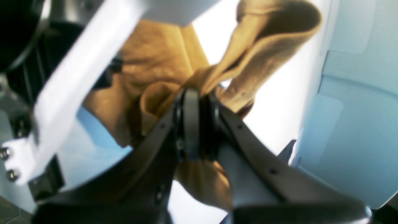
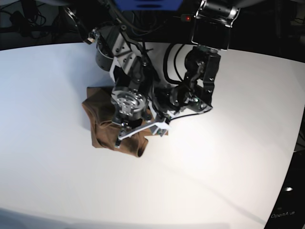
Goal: Fold the T-shirt properly
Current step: 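Press the folded bundle down with the right gripper and withdraw the left gripper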
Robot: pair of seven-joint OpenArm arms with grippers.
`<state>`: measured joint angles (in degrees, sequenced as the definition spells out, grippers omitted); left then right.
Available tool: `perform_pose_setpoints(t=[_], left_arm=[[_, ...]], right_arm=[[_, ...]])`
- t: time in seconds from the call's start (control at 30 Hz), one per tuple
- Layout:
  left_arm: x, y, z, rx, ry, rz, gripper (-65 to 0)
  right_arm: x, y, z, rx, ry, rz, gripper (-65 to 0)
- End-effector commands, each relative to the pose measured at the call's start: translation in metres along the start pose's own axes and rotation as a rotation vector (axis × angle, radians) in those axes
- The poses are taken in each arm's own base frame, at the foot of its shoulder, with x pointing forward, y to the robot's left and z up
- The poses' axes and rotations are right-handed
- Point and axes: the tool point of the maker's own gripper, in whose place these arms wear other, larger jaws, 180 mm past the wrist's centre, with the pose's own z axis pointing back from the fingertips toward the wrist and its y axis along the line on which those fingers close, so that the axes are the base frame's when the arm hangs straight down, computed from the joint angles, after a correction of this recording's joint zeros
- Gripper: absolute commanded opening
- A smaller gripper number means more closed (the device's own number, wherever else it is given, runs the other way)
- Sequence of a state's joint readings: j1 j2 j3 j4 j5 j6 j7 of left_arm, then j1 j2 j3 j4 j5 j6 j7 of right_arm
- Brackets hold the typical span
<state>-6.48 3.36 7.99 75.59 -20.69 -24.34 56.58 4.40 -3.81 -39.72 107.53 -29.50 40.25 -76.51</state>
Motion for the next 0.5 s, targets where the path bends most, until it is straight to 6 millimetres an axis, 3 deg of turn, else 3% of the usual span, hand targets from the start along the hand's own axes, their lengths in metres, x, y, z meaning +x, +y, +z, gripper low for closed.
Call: perform_pose_setpoints(t=[0.0, 0.1, 0.33, 0.47], left_arm=[[0.025, -0.007, 0.007, -0.016, -0.070, -0.026, -62.3], [0.037, -0.012, 0.014, -0.014, -0.106, -0.048, -62.3], [0.052, 0.004, 0.041, 0.004, -0.209, 0.014, -62.3], [0.025, 0.028, 0.050, 0.055, -0.119, 0.012, -62.3]], right_arm=[[0.005, -0.012, 0.005, -0.034, -0.017, -0.018, -64.7], [0.005, -0.012, 0.005, -0.034, -0.017, -0.018, -64.7], [0.005, -0.013, 0.005, -0.036, -0.017, -0.019, -64.7], [0.005, -0.013, 0.005, -0.036, -0.017, -0.019, -64.7]])
